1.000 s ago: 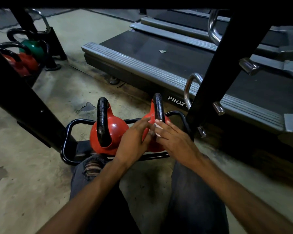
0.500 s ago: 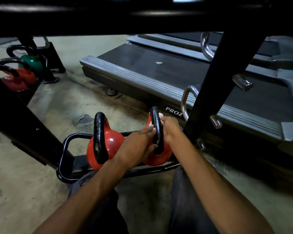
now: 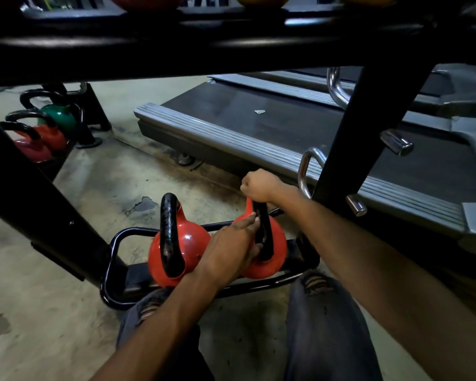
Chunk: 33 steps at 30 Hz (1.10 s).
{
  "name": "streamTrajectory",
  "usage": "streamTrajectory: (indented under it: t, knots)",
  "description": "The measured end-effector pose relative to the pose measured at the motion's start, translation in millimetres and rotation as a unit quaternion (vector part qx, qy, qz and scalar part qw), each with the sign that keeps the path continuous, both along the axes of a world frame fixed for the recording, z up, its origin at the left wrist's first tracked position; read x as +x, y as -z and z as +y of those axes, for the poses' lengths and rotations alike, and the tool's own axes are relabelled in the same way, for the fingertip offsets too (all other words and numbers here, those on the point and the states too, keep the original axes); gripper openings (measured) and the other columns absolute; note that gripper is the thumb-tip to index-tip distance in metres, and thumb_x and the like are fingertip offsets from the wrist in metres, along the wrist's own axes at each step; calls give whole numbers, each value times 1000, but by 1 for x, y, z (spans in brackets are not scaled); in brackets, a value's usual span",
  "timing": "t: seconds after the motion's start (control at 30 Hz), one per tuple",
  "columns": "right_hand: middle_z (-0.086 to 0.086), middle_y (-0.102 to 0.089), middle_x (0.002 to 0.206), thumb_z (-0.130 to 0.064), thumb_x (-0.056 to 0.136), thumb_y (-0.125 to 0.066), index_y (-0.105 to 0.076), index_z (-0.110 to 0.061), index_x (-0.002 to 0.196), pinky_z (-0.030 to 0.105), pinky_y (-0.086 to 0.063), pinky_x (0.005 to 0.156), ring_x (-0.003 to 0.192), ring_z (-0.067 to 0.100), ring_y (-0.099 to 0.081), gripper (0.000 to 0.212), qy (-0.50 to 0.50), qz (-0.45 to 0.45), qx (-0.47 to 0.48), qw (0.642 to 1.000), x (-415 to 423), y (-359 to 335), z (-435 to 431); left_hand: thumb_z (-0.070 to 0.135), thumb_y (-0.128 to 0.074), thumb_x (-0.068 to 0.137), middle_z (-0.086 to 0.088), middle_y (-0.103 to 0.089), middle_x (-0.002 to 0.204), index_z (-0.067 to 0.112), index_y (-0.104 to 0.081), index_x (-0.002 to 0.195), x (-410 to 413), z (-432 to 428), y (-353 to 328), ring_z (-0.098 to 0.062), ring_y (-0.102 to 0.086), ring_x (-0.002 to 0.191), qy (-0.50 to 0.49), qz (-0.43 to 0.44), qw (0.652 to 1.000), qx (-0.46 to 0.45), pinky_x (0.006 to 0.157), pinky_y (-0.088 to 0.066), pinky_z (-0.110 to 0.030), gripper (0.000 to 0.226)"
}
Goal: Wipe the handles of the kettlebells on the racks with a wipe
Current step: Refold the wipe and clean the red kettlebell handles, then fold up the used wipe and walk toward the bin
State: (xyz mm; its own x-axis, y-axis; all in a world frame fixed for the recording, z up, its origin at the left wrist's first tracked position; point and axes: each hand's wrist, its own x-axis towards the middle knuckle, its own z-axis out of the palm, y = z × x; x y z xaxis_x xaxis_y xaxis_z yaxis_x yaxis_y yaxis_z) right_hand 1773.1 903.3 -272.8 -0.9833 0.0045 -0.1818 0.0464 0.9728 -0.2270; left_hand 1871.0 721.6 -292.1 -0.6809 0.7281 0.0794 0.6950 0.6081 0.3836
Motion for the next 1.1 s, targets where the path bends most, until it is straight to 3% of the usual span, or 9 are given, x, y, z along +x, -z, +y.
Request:
streamTrajectory:
  t: [0.2,0.4,0.47,0.57,0.67,0.73,0.83,0.97,1.1]
  knots:
    - [9,-64,102,-31,96,-45,-69,-15,88,39,-51,67,86,25,-61,30,-162,27,131,978,43,-12,-8,33,-56,99,6,-34,160,23,-30,156,4,-2,0,-20,-50,134,-3,1,1000,-1,106,-47,-37,64]
    - [4,-66,102,-34,97,-39,-69,-17,92,48,-40,97,104,23,-59,34,-208,75,145,964,79,-9,-13,28,-60,93,9,-53,141,28,-49,142,17,-13,11,-19,-62,114,-10,-4,998,66,89,-55,-39,50]
    - [1,-66,102,-32,97,-41,-68,-16,95,49,-40,98,106,20,-59,31,-195,100,70,973,97,-2,-10,24,-61,93,8,-61,133,26,-60,131,25,-18,17,-16,-63,113,-35,-14,988,150,90,-55,-40,38]
    - [2,-70,97,-25,98,-44,-71,-10,98,46,-48,91,99,19,-64,31,-112,176,-159,965,129,3,-2,20,-65,96,10,-67,119,24,-69,120,30,-20,15,-6,-63,108,-75,-42,952,294,92,-54,-38,25]
    - [-1,-74,99,-15,100,-52,-73,-8,109,30,-52,88,95,10,-67,24,37,169,-429,887,161,0,-3,25,-71,93,11,-67,108,24,-71,112,32,-7,0,-8,-66,101,-90,-69,918,380,87,-55,-36,19]
    - [0,-74,97,-16,99,-56,-72,-12,113,32,-53,82,90,11,-68,21,121,164,-526,826,178,-1,-5,26,-74,90,11,-67,107,26,-70,111,34,8,-11,-10,-67,99,-87,-97,906,404,85,-56,-31,22]
    - [16,-74,101,-23,99,-60,-68,-15,116,44,-56,83,90,21,-69,20,215,176,-585,762,198,0,-3,23,-77,87,12,-68,105,23,-72,111,40,31,-22,-10,-66,100,-38,-102,920,377,84,-51,-20,25]
    - [5,-69,94,-20,105,-52,-63,-4,123,31,-56,65,78,10,-67,27,309,143,-642,687,229,-31,17,10,-77,85,13,-68,101,19,-75,101,48,64,-44,-3,-64,99,-2,-117,949,293,81,-49,-15,19]
    - [7,-73,100,-13,101,-59,-65,-12,124,30,-59,62,81,16,-74,24,350,124,-650,664,283,-83,39,17,-74,90,8,-73,90,18,-74,94,71,96,-91,-2,-68,87,-38,-245,942,226,78,-54,-19,4]
